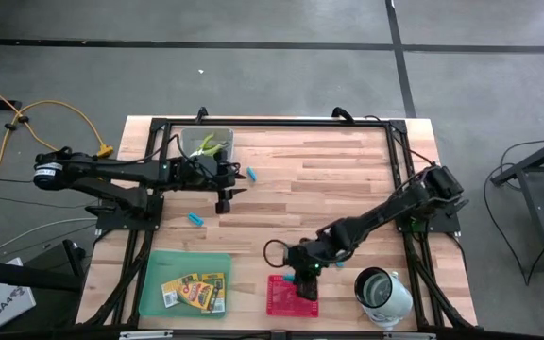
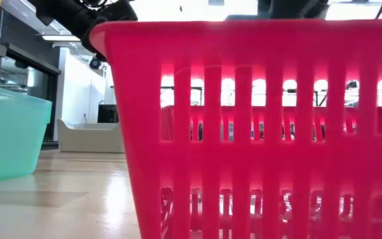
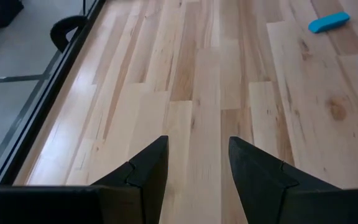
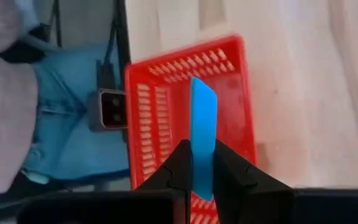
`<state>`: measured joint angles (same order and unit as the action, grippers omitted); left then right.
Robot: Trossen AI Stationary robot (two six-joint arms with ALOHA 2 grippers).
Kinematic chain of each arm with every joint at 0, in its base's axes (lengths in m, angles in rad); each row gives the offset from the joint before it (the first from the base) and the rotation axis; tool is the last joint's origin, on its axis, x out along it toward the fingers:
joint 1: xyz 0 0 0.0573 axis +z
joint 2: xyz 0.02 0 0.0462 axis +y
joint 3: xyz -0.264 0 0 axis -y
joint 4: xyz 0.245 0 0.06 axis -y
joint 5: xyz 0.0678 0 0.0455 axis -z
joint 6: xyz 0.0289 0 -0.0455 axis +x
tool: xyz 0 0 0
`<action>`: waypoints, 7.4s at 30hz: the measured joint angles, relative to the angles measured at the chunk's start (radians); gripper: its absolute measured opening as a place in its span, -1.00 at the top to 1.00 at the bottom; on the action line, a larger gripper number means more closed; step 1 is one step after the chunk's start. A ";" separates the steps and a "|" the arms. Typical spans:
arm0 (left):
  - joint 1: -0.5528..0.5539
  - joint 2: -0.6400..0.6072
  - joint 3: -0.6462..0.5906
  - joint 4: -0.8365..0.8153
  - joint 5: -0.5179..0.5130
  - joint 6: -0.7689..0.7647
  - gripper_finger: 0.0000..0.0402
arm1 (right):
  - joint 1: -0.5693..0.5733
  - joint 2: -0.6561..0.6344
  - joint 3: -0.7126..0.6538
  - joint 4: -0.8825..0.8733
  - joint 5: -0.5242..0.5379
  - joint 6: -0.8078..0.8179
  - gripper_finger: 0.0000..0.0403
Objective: Pick & Place School Supplies
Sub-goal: Put the blue eraser into the red bin
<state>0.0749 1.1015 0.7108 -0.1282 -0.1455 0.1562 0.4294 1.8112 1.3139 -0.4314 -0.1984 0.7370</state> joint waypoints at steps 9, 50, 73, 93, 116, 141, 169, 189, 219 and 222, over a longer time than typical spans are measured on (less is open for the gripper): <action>-0.017 0.000 0.000 0.031 -0.001 -0.020 0.20 | 0.059 0.056 0.002 0.093 0.038 0.053 0.86; -0.021 0.002 0.000 0.028 0.014 -0.042 0.20 | 0.045 0.135 -0.001 0.202 0.012 0.027 0.43; 0.254 0.214 0.019 -0.117 0.119 0.502 0.20 | -0.077 -0.117 0.001 0.287 -0.102 -0.075 0.44; 0.347 0.528 0.321 -0.351 0.221 0.756 0.26 | -0.080 -0.176 -0.001 0.027 0.044 -0.118 0.44; 0.360 0.628 0.324 -0.245 0.325 0.789 0.26 | -0.036 -0.176 -0.001 0.017 0.051 -0.133 0.44; 0.361 0.693 0.335 -0.231 0.294 0.740 0.26 | -0.020 -0.175 -0.001 0.018 0.063 -0.128 0.44; 0.297 0.660 0.334 -0.243 0.237 0.640 0.78 | -0.017 -0.175 -0.001 0.024 0.066 -0.113 0.44; 0.230 0.639 0.334 -0.243 0.042 0.569 0.77 | -0.008 -0.175 -0.001 0.024 0.066 -0.113 0.44; 0.006 0.633 0.334 -0.201 -0.154 0.168 0.77 | 0.010 -0.175 -0.001 0.077 0.063 -0.129 0.44; 0.071 0.633 0.334 -0.283 -0.102 0.130 0.77 | 0.010 -0.175 -0.001 0.078 0.066 -0.129 0.44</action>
<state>0.1459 1.7344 1.0451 -0.4112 -0.2471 0.2866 0.4389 1.6360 1.3132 -0.3538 -0.1325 0.6083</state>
